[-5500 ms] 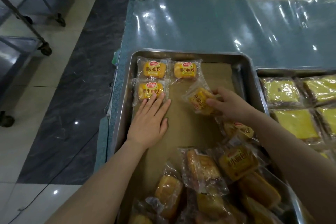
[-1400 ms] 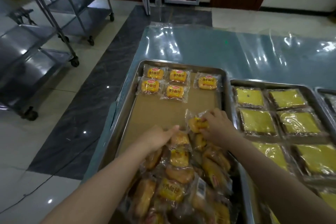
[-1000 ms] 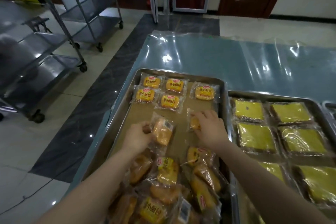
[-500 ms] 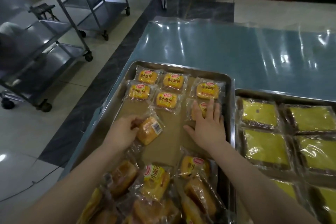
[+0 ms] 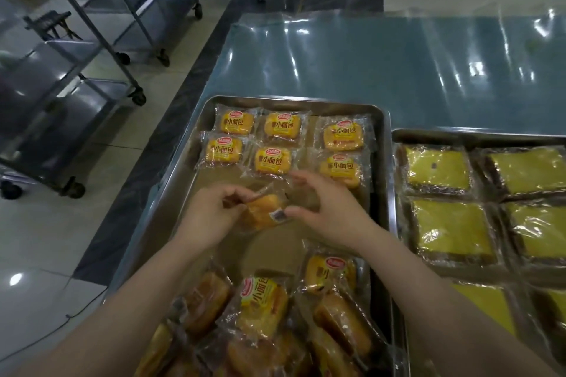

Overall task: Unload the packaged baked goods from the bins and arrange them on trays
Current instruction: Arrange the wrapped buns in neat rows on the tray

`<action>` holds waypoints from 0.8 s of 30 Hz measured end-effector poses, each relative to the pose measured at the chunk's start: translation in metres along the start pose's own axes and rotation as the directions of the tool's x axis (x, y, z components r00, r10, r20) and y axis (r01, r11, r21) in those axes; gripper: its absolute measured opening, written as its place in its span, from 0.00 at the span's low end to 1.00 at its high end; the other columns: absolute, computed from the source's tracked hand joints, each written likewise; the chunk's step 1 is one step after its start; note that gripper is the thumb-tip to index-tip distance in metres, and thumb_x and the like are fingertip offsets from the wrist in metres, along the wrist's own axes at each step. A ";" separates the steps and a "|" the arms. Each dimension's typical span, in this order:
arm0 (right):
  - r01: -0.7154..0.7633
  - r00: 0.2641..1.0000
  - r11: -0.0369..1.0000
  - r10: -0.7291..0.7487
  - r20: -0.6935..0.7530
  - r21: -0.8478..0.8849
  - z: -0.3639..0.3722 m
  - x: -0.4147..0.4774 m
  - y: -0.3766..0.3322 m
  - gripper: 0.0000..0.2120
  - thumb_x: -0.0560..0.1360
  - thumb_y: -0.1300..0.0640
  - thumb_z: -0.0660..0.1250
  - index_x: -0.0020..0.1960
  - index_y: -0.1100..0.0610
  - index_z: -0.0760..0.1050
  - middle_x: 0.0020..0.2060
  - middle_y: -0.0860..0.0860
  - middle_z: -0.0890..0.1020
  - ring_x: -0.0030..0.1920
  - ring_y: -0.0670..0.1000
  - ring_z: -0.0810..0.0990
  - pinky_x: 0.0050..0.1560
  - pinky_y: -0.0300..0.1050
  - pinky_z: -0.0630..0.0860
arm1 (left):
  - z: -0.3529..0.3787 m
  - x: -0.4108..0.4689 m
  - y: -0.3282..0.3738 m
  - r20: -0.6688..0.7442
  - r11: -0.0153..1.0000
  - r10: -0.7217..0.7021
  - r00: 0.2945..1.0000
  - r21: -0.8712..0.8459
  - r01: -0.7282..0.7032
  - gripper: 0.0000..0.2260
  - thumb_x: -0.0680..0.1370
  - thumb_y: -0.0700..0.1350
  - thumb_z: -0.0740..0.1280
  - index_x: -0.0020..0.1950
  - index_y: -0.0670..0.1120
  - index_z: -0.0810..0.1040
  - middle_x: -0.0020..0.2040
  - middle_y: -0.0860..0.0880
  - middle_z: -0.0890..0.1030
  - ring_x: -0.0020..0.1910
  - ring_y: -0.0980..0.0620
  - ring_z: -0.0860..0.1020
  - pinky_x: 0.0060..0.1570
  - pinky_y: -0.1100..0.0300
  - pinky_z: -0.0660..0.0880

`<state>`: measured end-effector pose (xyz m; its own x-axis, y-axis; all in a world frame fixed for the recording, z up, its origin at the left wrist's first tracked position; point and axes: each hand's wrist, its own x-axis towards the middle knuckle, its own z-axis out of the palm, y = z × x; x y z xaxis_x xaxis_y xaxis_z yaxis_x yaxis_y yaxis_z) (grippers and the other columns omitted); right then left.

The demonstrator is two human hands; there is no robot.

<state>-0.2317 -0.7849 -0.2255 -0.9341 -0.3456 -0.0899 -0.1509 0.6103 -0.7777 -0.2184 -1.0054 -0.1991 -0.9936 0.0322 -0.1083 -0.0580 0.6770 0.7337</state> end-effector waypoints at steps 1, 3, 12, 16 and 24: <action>0.019 0.996 1.000 -0.018 0.089 -0.008 0.006 -0.003 -0.004 0.22 0.70 0.45 0.70 0.63 0.41 0.69 0.59 0.39 0.76 0.61 0.43 0.72 0.62 0.48 0.72 | 0.001 -0.001 0.002 -0.007 1.000 0.013 1.000 -0.027 -0.013 0.15 0.71 0.32 0.70 0.39 0.55 0.81 0.43 0.55 0.81 0.43 0.60 0.79 0.44 0.69 0.74; 0.041 0.996 0.999 -0.040 0.075 -0.017 0.016 -0.006 -0.004 0.15 0.70 0.57 0.72 0.50 0.42 0.73 0.49 0.37 0.75 0.53 0.42 0.73 0.57 0.47 0.74 | 0.005 -0.006 0.004 -0.001 0.998 0.063 0.998 -0.007 -0.063 0.17 0.69 0.31 0.71 0.34 0.54 0.80 0.40 0.54 0.80 0.41 0.62 0.78 0.42 0.71 0.73; -0.138 0.980 0.990 0.137 -0.144 0.004 0.026 -0.004 0.002 0.14 0.74 0.63 0.67 0.43 0.44 0.73 0.46 0.40 0.76 0.47 0.40 0.75 0.48 0.37 0.75 | -0.002 -0.036 -0.037 0.156 0.871 0.266 0.951 0.384 -0.307 0.14 0.66 0.30 0.72 0.35 0.50 0.81 0.42 0.57 0.75 0.45 0.55 0.73 0.48 0.54 0.74; -0.165 0.985 0.985 0.162 -0.058 -0.045 0.032 -0.001 -0.014 0.08 0.75 0.59 0.67 0.46 0.45 0.75 0.45 0.42 0.79 0.48 0.42 0.77 0.49 0.41 0.76 | -0.014 -0.038 -0.057 0.223 0.880 0.181 0.958 0.398 -0.259 0.10 0.70 0.37 0.72 0.40 0.53 0.81 0.44 0.60 0.73 0.48 0.59 0.71 0.54 0.60 0.70; -0.087 0.991 0.949 0.114 0.074 -0.303 0.074 0.014 -0.064 0.17 0.71 0.51 0.72 0.58 0.49 0.73 0.53 0.49 0.76 0.49 0.49 0.74 0.47 0.45 0.74 | -0.023 -0.039 -0.065 0.211 0.841 0.172 0.962 0.476 -0.255 0.09 0.75 0.45 0.68 0.53 0.54 0.81 0.51 0.57 0.75 0.54 0.57 0.71 0.56 0.62 0.69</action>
<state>-0.2108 -0.8816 -0.2228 -0.9186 -0.3256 -0.2238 -0.1604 0.8250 -0.5419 -0.1780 -1.0681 -0.2273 -0.9454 0.3032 -0.1194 0.2512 0.9116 0.3253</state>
